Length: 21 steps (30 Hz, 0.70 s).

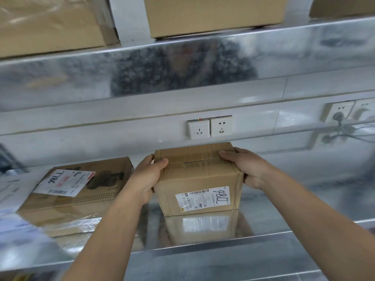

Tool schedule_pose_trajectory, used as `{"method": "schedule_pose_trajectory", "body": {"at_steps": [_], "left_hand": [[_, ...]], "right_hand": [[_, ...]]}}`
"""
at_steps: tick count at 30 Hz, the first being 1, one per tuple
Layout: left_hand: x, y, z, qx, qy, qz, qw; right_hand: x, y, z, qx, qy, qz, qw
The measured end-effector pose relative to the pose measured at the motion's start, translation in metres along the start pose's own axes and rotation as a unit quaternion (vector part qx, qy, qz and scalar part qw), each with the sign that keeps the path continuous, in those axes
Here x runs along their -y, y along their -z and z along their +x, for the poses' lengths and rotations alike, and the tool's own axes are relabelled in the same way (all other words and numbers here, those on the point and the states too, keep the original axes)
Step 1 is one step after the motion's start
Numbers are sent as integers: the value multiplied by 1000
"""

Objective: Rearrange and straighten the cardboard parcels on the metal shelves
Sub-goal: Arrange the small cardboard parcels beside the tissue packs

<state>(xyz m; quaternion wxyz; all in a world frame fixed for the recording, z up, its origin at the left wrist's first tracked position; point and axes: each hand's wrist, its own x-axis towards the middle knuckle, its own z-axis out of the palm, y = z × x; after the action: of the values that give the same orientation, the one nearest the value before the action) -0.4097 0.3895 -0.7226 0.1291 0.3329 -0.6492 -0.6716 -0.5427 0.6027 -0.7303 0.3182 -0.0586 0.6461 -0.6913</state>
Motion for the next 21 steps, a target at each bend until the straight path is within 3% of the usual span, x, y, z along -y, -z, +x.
{"method": "schedule_pose_trajectory", "body": {"at_steps": [6, 21], "left_hand": [[-7, -1, -6, 11, 22, 20, 1000], [-11, -1, -15, -3, 47, 53, 997]], "right_hand": [[2, -2, -7, -19, -49, -13, 999], [9, 5, -27, -36, -81, -89, 992]]}}
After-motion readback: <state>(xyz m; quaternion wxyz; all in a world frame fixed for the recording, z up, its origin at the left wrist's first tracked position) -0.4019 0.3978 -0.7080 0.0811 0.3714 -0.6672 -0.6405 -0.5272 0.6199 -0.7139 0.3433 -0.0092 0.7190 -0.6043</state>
